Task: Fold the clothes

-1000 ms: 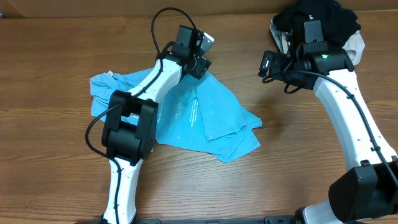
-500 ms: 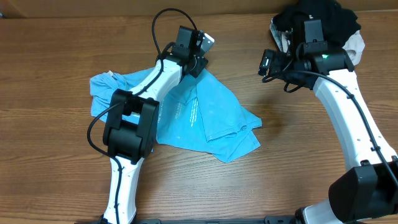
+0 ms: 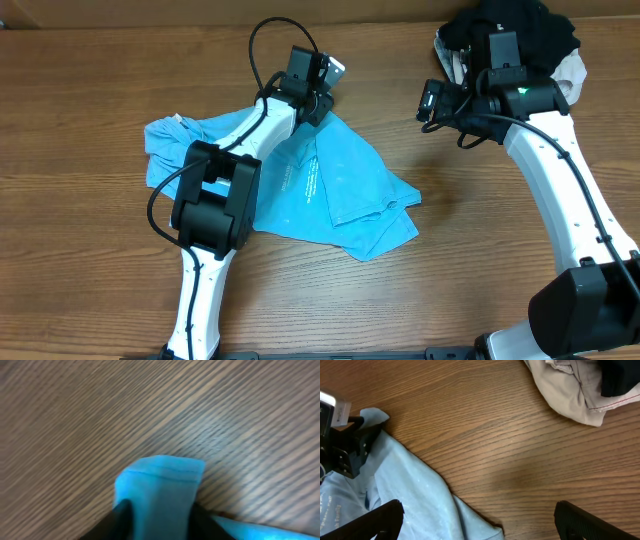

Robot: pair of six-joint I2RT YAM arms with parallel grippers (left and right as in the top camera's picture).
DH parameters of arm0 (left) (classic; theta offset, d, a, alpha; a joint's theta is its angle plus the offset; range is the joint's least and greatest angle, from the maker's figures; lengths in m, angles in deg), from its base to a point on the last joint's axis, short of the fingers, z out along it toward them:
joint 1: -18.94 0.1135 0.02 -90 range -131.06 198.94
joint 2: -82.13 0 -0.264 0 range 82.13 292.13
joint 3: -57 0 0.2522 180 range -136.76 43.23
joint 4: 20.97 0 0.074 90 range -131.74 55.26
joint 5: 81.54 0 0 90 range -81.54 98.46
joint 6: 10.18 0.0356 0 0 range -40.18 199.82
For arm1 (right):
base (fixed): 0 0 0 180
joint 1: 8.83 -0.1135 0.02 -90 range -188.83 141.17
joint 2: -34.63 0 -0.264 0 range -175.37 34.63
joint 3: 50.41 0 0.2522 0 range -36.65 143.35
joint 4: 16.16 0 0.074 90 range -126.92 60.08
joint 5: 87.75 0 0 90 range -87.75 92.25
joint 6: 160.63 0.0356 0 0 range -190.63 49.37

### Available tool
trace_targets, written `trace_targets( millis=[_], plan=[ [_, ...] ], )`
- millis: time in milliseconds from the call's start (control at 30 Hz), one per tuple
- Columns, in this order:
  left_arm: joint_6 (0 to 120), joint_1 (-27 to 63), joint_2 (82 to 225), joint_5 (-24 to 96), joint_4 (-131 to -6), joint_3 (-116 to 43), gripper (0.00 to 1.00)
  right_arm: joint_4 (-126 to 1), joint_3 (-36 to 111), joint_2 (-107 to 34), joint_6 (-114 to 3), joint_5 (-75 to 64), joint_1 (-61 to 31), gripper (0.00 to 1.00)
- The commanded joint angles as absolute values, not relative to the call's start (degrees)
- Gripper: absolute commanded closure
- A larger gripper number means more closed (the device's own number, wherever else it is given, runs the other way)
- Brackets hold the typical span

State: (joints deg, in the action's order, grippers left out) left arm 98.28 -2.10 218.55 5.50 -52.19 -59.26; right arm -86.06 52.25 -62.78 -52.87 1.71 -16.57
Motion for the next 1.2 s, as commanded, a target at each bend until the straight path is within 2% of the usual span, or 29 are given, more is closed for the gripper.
trace_targets(
  millis=[0, 100, 300, 400, 467, 667, 733, 800, 967, 1000, 1033, 1167],
  plan=[
    [98.41, -2.25, 220.10, -0.69, -52.12, -61.54, 0.75, -85.71, 52.65, -62.74, -53.01, 2.85, -16.51, 0.00],
    [97.58, -2.25, 219.99, -1.63, -53.08, -63.31, 0.87, -85.71, 52.65, -62.74, -53.01, 2.85, -16.51, 0.00],
    [95.22, -2.25, 219.90, -1.59, -58.57, -70.04, 0.88, -85.60, 52.65, -62.74, -53.01, 2.83, -16.51, 0.00],
    [94.98, -2.25, 219.90, -1.59, -62.02, -73.73, 0.96, -85.64, 52.65, -62.74, -53.01, 2.83, -16.51, 0.00],
    [94.96, -2.25, 219.90, -1.59, -64.82, -76.22, 0.96, -85.75, 52.65, -62.74, -53.01, 2.80, -16.51, 0.00],
    [94.98, -2.25, 219.90, -1.35, -68.45, -78.85, 0.85, -85.79, 52.65, -62.74, -53.01, 2.80, -16.51, 0.00],
    [94.98, -2.25, 219.90, -0.14, -69.28, -78.83, 0.87, -85.84, 52.65, -62.74, -53.01, 2.83, -16.51, 0.00],
    [94.98, -2.25, 219.90, 1.50, -70.11, -78.80, 0.96, -85.90, 52.65, -62.74, -53.01, 2.83, -16.51, 0.00],
    [94.96, -2.19, 219.97, 4.18, -70.46, -78.80, 0.96, -85.99, 52.65, -62.74, -53.01, 2.80, -16.51, 0.00],
    [95.00, -2.19, 220.03, 4.71, -70.33, -78.80, 0.94, -85.99, 52.65, -62.74, -53.01, 2.83, -16.51, 0.00],
    [95.00, -2.17, 220.05, 5.12, -70.22, -78.80, 0.87, -85.97, 52.65, -62.74, -53.01, 2.83, -16.51, 0.00],
    [95.07, -2.08, 221.39, 5.52, -67.93, -78.76, 0.49, -85.99, 52.65, -62.74, -53.01, 2.80, -16.51, 0.00]
  ],
)
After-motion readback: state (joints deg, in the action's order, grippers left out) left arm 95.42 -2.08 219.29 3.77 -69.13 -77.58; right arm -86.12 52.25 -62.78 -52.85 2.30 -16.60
